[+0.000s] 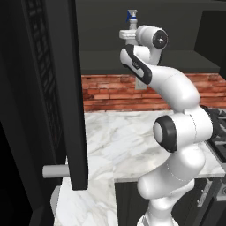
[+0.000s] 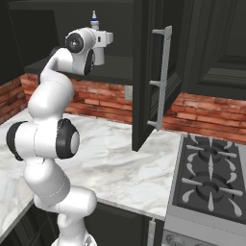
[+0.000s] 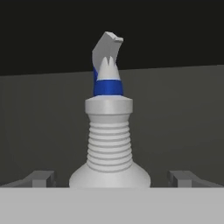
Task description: Move the cutting board and knife to the sink. Then move spray from the cabinet to the counter.
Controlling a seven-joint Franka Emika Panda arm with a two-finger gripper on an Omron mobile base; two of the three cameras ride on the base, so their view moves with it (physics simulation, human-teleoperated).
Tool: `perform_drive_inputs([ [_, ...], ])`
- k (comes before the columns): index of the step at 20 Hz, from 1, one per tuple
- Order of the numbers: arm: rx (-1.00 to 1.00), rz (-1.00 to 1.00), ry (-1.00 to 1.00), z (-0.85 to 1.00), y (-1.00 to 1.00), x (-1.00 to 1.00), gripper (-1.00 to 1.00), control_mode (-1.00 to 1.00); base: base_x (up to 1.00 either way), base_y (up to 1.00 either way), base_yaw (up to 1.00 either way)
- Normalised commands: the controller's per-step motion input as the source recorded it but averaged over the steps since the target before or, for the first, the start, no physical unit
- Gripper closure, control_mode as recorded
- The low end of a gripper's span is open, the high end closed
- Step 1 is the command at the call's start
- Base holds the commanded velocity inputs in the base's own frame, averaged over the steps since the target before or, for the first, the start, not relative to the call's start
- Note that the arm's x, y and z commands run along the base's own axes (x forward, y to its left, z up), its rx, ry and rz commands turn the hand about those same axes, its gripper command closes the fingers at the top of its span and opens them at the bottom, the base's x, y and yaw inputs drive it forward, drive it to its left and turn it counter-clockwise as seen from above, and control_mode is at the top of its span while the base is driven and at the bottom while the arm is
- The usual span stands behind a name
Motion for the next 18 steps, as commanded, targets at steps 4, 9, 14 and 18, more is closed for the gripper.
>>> perform_drive_inputs([
  [4,0.0,0.0,0.0,-0.03,0.0,0.08,-1.0,-1.0,0.0,0.0,0.0],
  [9,0.0,0.0,0.0,-0.06,0.0,0.14,-1.0,-1.0,0.0,0.0,0.0],
  [14,0.0,0.0,0.0,-0.06,0.0,0.17,-1.0,-1.0,0.0,0.0,0.0],
  [18,0.0,0.0,0.0,-0.05,0.0,0.15,-1.0,-1.0,0.0,0.0,0.0],
])
